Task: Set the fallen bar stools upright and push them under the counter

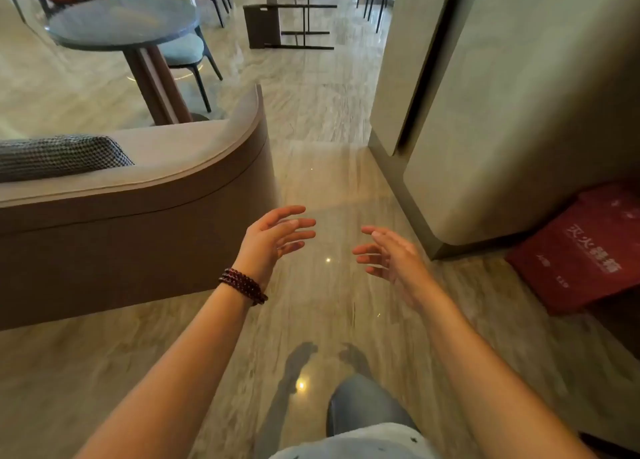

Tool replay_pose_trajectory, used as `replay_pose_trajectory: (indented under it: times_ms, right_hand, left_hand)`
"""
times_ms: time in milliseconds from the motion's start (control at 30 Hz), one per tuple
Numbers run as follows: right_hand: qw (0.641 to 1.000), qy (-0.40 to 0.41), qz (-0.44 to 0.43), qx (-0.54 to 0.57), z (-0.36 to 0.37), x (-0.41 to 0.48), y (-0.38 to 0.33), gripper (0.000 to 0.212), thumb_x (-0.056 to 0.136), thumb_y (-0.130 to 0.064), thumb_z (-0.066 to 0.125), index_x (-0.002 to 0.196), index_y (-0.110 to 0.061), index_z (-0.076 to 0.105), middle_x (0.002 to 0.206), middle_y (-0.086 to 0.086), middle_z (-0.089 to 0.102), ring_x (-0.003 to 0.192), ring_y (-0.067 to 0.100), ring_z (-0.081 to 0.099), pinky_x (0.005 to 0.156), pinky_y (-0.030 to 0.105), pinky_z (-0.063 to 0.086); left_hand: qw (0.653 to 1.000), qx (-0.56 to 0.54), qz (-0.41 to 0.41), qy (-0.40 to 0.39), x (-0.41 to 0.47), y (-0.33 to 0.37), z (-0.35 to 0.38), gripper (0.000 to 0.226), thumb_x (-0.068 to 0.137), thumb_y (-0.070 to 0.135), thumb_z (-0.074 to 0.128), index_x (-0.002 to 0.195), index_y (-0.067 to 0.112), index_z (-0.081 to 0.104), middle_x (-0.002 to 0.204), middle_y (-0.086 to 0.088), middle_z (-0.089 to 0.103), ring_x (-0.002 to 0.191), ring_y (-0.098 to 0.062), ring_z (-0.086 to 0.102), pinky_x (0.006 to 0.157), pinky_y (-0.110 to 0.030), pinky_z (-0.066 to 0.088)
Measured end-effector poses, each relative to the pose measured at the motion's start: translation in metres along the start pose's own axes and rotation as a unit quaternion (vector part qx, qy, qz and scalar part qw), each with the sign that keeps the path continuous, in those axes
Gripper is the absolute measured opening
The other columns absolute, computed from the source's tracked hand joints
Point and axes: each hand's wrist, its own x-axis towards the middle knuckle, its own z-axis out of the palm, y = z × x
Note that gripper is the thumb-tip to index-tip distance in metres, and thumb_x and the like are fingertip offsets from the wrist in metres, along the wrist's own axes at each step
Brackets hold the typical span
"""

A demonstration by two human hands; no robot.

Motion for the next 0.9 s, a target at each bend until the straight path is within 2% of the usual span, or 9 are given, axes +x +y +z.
replay_pose_trajectory:
  times_ms: [133, 300, 467, 633, 900]
  right_hand:
    - [1.0, 0.015, 0.016, 0.004, -0.009, 0.037, 0.0, 0.019, 0.095, -0.035, 0.052, 0.102, -0.031, 0.069, 0.092, 0.007, 0.075, 0.083, 0.019, 0.07, 0.069, 0.029, 0.052]
    - [1.0, 0.003, 0.025, 0.018, -0.04, 0.106, -0.01, 0.021, 0.097, -0.033, 0.05, 0.109, -0.027, 0.066, 0.095, 0.008, 0.074, 0.086, 0.02, 0.07, 0.073, 0.03, 0.054]
    - [0.999, 0.005, 0.029, 0.016, -0.083, 0.19, -0.046, 0.021, 0.097, -0.032, 0.051, 0.109, -0.026, 0.066, 0.094, 0.007, 0.075, 0.085, 0.019, 0.07, 0.071, 0.029, 0.053]
    - [1.0, -0.003, 0.03, -0.003, -0.119, 0.281, -0.091, 0.02, 0.096, -0.033, 0.051, 0.105, -0.031, 0.068, 0.093, 0.005, 0.075, 0.084, 0.017, 0.071, 0.065, 0.024, 0.054]
    - [0.998, -0.036, 0.042, -0.022, -0.119, 0.415, -0.122, 0.021, 0.097, -0.032, 0.05, 0.107, -0.028, 0.068, 0.093, 0.006, 0.075, 0.084, 0.018, 0.071, 0.068, 0.026, 0.054]
  left_hand:
    - [1.0, 0.006, -0.021, -0.004, 0.038, -0.009, 0.004, 0.024, 0.093, 0.013, 0.049, 0.114, 0.012, 0.06, 0.108, -0.015, 0.067, 0.1, -0.033, 0.063, 0.086, -0.038, 0.049]
    - [1.0, 0.018, -0.018, 0.0, 0.115, -0.01, 0.019, 0.023, 0.092, 0.013, 0.05, 0.112, 0.013, 0.061, 0.106, -0.013, 0.069, 0.098, -0.031, 0.064, 0.086, -0.038, 0.05]
    - [0.999, 0.02, -0.023, 0.01, 0.206, 0.005, 0.048, 0.023, 0.092, 0.014, 0.052, 0.113, 0.014, 0.062, 0.106, -0.011, 0.07, 0.096, -0.027, 0.066, 0.084, -0.036, 0.051]
    - [0.999, 0.008, -0.012, 0.038, 0.298, 0.026, 0.063, 0.023, 0.092, 0.016, 0.052, 0.113, 0.014, 0.062, 0.1, -0.004, 0.072, 0.092, -0.023, 0.068, 0.089, -0.04, 0.051]
    - [0.997, -0.01, -0.015, 0.069, 0.417, 0.044, 0.057, 0.022, 0.092, 0.017, 0.051, 0.111, 0.014, 0.062, 0.102, -0.007, 0.071, 0.096, -0.027, 0.066, 0.091, -0.042, 0.049]
